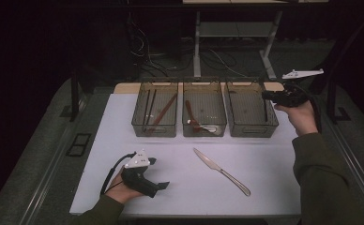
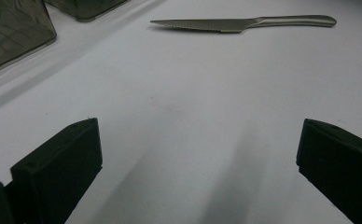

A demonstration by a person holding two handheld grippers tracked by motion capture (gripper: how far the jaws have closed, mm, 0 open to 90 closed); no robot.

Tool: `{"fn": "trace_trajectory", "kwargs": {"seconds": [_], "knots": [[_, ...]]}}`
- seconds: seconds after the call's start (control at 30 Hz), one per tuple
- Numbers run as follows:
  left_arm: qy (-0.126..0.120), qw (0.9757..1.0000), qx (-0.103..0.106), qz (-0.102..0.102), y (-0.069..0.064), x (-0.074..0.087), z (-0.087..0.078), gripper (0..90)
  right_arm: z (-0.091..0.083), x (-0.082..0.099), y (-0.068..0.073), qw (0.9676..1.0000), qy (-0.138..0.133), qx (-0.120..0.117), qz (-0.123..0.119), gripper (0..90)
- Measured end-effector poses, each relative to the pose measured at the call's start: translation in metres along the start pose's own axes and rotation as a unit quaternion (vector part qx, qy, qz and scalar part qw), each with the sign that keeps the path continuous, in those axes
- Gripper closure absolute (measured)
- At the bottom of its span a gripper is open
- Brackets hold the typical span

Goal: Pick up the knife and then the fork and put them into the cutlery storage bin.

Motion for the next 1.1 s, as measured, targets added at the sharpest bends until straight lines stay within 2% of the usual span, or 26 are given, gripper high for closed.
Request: {"fn": "trace_trajectory", "kwargs": {"seconds": [0.27, 0.6, 0.8, 0.97, 1.1], "knots": [[0.000, 1.0000, 0.000, 0.000, 0.000, 0.000, 0.000, 0.0, 0.018, 0.016, -0.014, 0.9992, 0.038, 0.015, 0.002, 84.2], [-0.001, 1.0000, -0.001, 0.002, 0.000, 0.000, -0.001, 0.0, 0.029, 0.031, -0.020, 0.9970, 0.076, 0.016, -0.001, 84.2], [-0.014, 0.9999, -0.004, 0.000, 0.003, -0.003, -0.002, 0.0, 0.035, 0.040, -0.022, 0.9949, 0.100, 0.017, -0.005, 84.2], [-0.013, 0.9999, -0.006, 0.005, 0.008, -0.004, -0.001, 0.0, 0.041, 0.046, -0.024, 0.9928, 0.118, 0.018, -0.006, 84.2], [-0.018, 0.9998, -0.008, 0.000, 0.013, -0.005, 0.001, 0.0, 0.045, 0.051, -0.023, 0.9904, 0.136, 0.018, -0.012, 84.2]]}}
Point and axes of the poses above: each handheld gripper's, and its own axes: z roughly forward along the jaws, x roughly out of its underside, y roughly to its left, the point moved 7 cm from there along z, roughly forward along the jaws, and after that the axes turned 5 degrees about -y, right-handed, at the moved point
